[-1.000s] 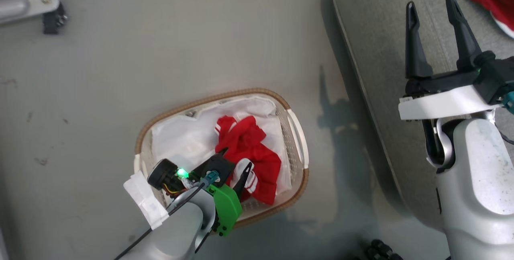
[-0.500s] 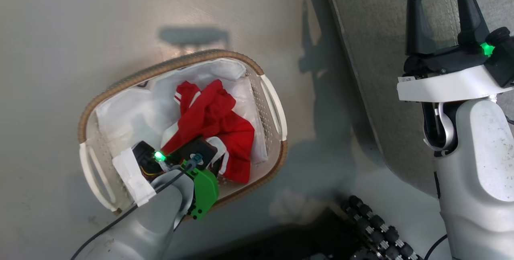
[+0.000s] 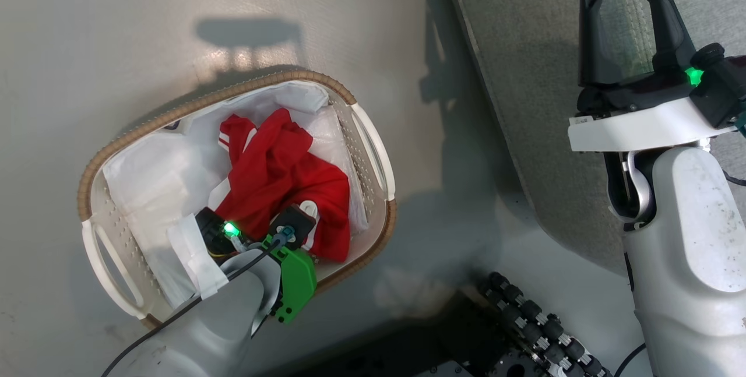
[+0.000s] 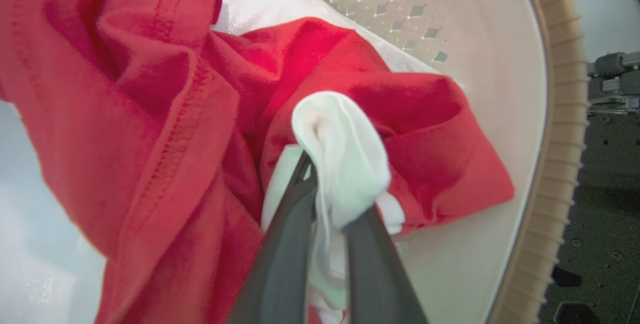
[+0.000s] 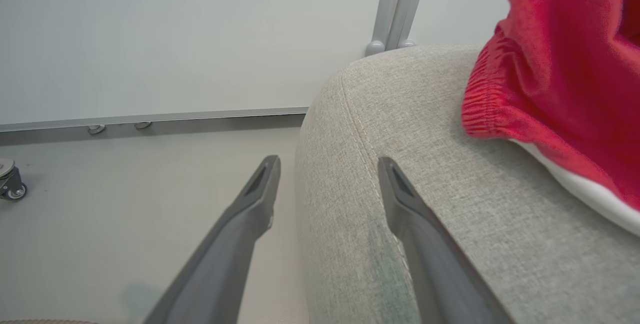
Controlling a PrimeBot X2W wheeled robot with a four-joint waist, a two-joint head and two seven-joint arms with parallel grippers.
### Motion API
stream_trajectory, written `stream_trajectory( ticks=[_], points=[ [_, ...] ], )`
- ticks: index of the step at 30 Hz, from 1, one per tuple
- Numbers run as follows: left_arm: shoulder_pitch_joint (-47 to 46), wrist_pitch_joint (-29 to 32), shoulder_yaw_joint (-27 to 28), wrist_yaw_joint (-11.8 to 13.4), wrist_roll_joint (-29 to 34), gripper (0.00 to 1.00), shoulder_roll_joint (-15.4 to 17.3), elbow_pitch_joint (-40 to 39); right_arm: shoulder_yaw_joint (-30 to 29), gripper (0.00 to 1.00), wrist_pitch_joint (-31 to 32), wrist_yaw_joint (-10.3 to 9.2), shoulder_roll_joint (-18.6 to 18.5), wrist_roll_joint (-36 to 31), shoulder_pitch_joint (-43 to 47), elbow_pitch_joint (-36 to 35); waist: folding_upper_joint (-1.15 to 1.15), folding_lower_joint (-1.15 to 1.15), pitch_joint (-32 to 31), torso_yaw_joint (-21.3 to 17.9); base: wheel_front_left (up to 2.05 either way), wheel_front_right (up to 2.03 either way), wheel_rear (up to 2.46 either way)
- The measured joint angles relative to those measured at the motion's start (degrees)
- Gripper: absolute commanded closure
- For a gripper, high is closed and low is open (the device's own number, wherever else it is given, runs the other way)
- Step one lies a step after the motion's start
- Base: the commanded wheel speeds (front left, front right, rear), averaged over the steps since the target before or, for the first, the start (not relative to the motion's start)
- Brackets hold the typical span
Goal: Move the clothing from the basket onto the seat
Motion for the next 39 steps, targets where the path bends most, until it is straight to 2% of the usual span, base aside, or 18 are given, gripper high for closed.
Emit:
stream_trajectory(
  ticks=[10,18,31,39],
  points=[
    [2.26,-0.26,0.34,-0.01,-0.36,1.0,1.01,-9.15,-0.3,0.0,0.01,0.0,0.03,-4.78,3.2,2.49,0.0,0.0,-6.94,2.41,0.0,0.0,0.0],
    [7.12,-0.26,5.89,0.31,0.18,1.0,2.38,-20.33,-0.64,0.0,0.0,0.0,0.05,-8.58,7.62,5.09,0.0,-0.01,-15.82,5.42,0.0,0.0,0.0],
    [10.14,-0.25,9.61,0.25,6.93,1.0,8.36,-36.02,0.32,0.0,0.0,0.0,0.05,-10.5,16.16,8.81,0.0,-0.01,-32.5,10.2,0.0,0.0,0.0],
    [4.33,-0.12,8.73,0.04,8.7,1.0,13.11,-41.21,2.22,0.0,0.01,0.0,0.03,-10.49,18.96,10.54,0.0,-0.01,-42.18,12.15,0.0,0.0,0.0]
  ],
)
